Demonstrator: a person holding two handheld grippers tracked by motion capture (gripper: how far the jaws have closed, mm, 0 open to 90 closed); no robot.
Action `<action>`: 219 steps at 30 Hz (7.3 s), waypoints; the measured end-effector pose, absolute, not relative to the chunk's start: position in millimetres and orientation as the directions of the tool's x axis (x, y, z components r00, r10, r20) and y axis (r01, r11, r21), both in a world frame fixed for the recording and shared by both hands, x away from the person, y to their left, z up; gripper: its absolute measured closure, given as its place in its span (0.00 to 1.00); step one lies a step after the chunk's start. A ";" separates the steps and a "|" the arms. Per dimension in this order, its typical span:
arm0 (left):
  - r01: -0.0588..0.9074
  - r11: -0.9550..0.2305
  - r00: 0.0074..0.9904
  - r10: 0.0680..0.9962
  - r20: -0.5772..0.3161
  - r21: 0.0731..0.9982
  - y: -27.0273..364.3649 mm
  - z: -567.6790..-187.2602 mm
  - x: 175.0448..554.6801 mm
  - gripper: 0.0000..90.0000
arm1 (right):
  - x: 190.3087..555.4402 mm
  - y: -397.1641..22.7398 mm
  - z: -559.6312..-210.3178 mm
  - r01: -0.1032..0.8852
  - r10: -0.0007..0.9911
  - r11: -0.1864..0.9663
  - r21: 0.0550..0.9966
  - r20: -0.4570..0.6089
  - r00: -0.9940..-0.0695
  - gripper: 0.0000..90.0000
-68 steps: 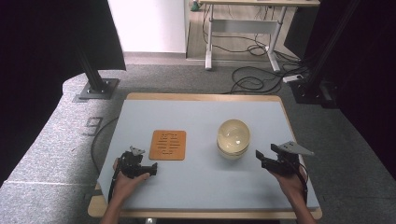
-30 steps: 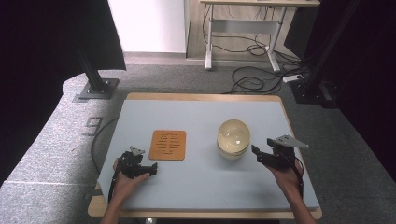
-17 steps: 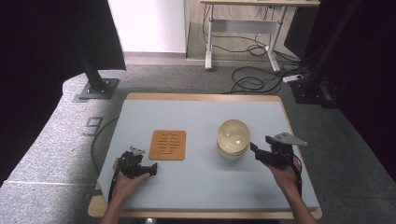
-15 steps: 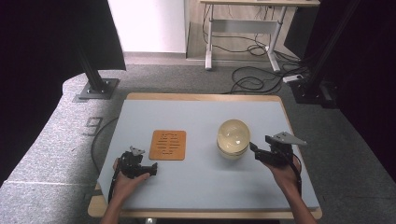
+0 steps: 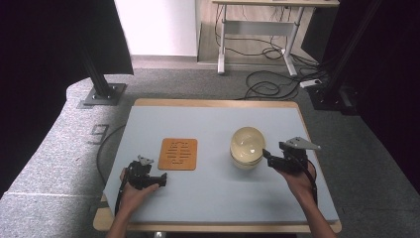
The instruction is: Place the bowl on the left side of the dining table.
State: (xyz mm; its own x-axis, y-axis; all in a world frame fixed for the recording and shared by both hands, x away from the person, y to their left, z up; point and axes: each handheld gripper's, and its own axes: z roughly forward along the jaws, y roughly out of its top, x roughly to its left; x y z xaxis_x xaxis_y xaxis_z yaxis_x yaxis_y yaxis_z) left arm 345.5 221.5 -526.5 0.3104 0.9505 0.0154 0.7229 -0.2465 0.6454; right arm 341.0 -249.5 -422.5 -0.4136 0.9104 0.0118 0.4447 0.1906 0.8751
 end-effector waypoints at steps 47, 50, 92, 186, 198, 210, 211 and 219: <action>0.723 -0.248 0.312 0.950 0.016 0.644 221.6 -526.4 345.5 0.00 | 366.3 -230.9 -430.9 0.479 0.916 0.215 0.851 -0.006 -0.400 0.33; 0.723 -0.247 0.311 0.950 0.016 0.645 221.6 -526.5 345.5 0.00 | 367.9 -231.2 -431.3 0.482 0.918 0.214 0.850 -0.006 -0.396 0.33; 0.724 -0.247 0.311 0.950 0.015 0.644 221.6 -526.4 345.5 0.00 | 393.5 -219.7 -439.1 0.520 0.930 0.212 0.828 -0.007 -0.368 0.33; 0.724 -0.248 0.312 0.950 0.015 0.644 221.7 -526.4 345.6 0.00 | 410.5 -214.0 -437.0 0.593 0.961 0.140 0.793 0.034 -0.273 0.87; 0.724 -0.248 0.311 0.950 0.016 0.644 221.7 -526.3 345.6 0.00 | 403.1 -219.4 -427.8 0.544 0.951 0.149 0.826 0.031 -0.307 0.87; 0.724 -0.248 0.311 0.950 0.016 0.644 221.6 -526.3 345.6 0.00 | 398.1 -227.7 -421.8 0.536 0.949 0.103 0.838 0.078 -0.305 0.87; 0.724 -0.248 0.311 0.950 0.016 0.644 221.6 -526.3 345.5 0.00 | 397.6 -228.2 -421.3 0.533 0.949 0.101 0.840 0.081 -0.306 0.87; 0.723 -0.249 0.312 0.950 0.018 0.644 221.7 -526.4 345.6 0.00 | 392.4 -231.6 -416.2 0.520 0.944 0.082 0.850 0.100 -0.313 0.87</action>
State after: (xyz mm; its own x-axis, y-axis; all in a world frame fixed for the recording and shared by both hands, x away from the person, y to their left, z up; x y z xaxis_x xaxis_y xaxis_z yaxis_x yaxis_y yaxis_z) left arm 345.6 221.7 -526.4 0.3120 0.9499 0.0175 0.7230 -0.2494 0.6442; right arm 392.4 -231.6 -416.2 -0.3131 0.9444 0.1003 0.5199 0.0821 0.8503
